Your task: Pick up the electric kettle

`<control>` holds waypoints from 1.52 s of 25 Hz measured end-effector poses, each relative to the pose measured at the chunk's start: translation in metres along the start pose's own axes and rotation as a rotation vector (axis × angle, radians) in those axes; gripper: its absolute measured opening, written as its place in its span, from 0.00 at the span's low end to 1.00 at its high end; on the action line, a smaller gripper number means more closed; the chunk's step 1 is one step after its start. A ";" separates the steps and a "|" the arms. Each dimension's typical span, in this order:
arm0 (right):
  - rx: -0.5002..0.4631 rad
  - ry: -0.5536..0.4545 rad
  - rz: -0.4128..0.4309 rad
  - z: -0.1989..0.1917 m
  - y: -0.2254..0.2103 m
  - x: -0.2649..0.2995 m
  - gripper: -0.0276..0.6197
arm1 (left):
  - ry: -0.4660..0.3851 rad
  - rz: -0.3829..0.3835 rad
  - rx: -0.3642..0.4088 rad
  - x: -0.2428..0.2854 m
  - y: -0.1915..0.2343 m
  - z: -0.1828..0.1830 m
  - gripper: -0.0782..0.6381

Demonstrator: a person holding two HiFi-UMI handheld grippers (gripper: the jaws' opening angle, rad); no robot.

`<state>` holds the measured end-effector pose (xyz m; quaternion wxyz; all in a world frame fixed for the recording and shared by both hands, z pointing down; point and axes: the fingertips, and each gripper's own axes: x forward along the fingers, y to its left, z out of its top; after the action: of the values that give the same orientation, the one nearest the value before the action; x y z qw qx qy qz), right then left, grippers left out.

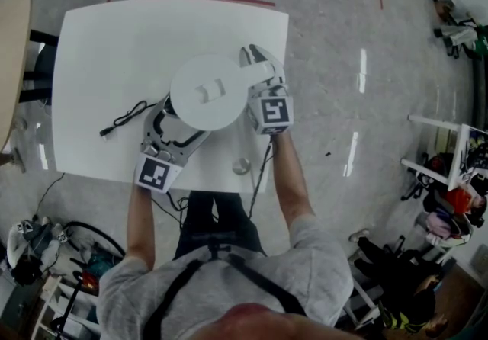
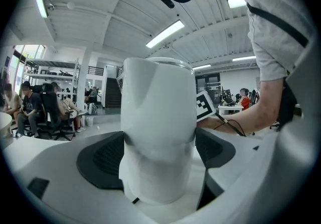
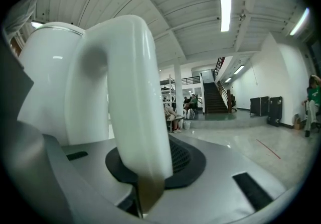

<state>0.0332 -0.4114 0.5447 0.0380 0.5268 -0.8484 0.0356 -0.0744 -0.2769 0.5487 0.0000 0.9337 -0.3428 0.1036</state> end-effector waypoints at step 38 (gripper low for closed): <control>0.021 -0.005 0.050 0.009 0.010 -0.002 0.05 | -0.002 -0.008 0.031 -0.005 0.006 0.008 0.72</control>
<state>0.0246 -0.4058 0.5357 0.0295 0.5056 -0.8611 0.0439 -0.0801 -0.2786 0.5399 -0.0146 0.9351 -0.3373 0.1079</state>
